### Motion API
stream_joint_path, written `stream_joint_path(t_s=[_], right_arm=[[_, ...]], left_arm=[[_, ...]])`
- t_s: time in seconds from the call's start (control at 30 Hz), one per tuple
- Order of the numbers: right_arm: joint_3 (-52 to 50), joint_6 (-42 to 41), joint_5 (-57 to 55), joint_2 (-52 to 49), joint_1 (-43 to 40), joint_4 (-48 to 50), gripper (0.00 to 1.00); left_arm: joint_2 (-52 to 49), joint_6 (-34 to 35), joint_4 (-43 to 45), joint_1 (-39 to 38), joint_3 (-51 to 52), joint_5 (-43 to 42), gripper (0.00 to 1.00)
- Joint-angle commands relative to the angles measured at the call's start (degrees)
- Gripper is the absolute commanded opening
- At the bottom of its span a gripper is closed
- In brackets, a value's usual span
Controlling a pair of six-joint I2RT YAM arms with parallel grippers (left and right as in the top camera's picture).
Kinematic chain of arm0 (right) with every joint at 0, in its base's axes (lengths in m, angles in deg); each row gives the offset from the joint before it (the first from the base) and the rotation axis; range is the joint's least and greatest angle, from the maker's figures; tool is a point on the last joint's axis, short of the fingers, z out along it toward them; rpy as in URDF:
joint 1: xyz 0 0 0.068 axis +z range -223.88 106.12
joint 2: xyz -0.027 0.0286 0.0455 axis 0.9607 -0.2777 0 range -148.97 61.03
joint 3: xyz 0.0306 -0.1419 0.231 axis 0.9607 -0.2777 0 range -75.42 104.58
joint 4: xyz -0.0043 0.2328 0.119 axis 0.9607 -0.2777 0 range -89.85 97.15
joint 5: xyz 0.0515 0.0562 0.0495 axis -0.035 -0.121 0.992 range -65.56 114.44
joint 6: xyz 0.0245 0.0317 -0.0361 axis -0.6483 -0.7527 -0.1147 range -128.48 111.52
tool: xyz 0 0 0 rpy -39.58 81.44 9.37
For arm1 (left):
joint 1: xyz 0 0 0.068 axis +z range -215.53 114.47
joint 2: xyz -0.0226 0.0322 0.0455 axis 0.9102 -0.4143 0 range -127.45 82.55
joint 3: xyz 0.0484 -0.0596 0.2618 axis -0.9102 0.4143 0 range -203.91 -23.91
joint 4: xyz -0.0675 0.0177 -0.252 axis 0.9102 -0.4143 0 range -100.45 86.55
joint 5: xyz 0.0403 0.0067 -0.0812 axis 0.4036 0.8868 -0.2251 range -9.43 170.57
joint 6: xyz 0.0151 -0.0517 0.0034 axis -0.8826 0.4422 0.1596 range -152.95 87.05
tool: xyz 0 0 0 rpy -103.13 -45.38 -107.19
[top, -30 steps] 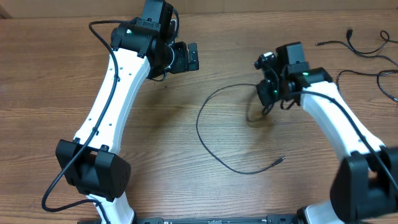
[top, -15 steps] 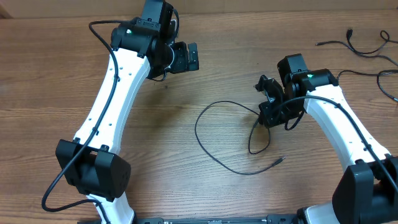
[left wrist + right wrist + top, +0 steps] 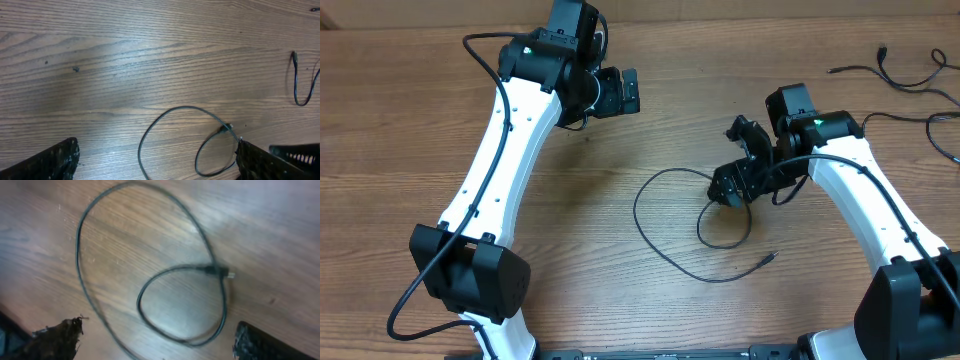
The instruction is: Untangle cables
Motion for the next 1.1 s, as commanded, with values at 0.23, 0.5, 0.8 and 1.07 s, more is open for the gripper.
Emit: stream_joint_path(t_s=[0.23, 0.5, 0.8, 1.07], right_arm=[[-0.2, 3.5, 0.5, 0.8, -0.1, 8.7, 0.98], [-0.2, 7.5, 0.5, -1.2, -0.1, 9.2, 0.93], [-0.2, 9.8, 0.5, -10.1, 0.0, 13.7, 0.86], [-0.2, 13.8, -1.3, -13.3, 2.0, 17.3, 0.79]], left_arm=[[-0.2, -0.7, 0.1, 0.2, -0.4, 0.3, 1.0], [-0.2, -0.7, 0.1, 0.2, -0.4, 0.3, 1.0], [-0.2, -0.7, 0.1, 0.2, -0.4, 0.3, 1.0], [-0.2, -0.7, 0.1, 0.2, -0.4, 0.3, 1.0]])
